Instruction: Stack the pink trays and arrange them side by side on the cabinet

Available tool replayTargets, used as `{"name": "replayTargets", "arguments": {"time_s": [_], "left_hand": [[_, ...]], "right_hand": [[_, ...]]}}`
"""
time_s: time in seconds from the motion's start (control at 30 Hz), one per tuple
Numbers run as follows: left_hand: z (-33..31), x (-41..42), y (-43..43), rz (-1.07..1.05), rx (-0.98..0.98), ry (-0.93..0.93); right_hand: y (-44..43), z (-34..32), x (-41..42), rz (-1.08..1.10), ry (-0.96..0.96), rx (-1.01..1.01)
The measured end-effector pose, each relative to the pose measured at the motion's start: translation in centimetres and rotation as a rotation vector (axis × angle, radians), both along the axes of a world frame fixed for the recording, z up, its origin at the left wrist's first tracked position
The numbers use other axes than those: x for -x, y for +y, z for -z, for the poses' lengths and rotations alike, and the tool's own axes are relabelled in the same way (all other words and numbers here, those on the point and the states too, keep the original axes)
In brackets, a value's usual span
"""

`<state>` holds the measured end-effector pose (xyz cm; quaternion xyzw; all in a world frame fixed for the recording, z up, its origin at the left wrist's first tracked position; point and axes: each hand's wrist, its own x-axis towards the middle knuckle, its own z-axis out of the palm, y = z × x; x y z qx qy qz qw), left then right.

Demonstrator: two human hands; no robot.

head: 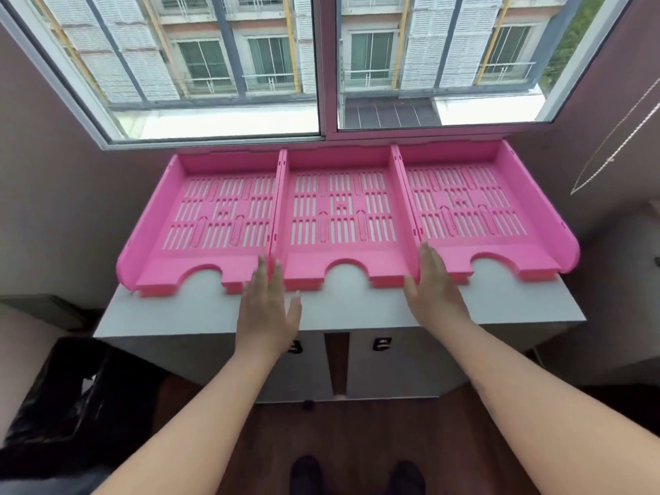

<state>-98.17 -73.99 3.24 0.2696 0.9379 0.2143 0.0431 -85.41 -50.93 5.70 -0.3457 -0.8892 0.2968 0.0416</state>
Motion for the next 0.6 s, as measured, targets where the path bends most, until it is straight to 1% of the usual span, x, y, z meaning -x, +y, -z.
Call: {"name": "replayTargets", "arguments": {"time_s": [0.07,0.17,0.27,0.33,0.47,0.53,0.6], "left_hand": [[1.1,-1.7,-1.1,0.023,0.050,0.003],[2.4,-2.5,-2.2,0.045,0.117,0.019],[2.9,-2.2,-2.2,0.060,0.140,0.067],[2.9,-2.1,-2.0,0.050,0.130,0.069],[3.1,-2.4,-2.2,0.054,0.126,0.099],[3.2,-2.4,-2.3,0.049,0.115,0.108],[3.6,-2.3,-2.6,0.049,0.106,0.126]], "right_hand": [[-1.1,1.3,-1.9,-0.075,-0.061,-0.097],[-2.0,3.1,-4.1,-0.117,-0.117,-0.156],[-2.3,3.9,-4.7,-0.194,-0.156,-0.258],[-2.4,4.1,-4.7,-0.200,-0.175,-0.294],[-2.6,4.1,-4.7,-0.194,-0.188,-0.286],[-2.7,4.0,-4.7,-0.193,-0.182,-0.257],[-2.7,3.3,-4.6,-0.166,-0.127,-0.184]]}}
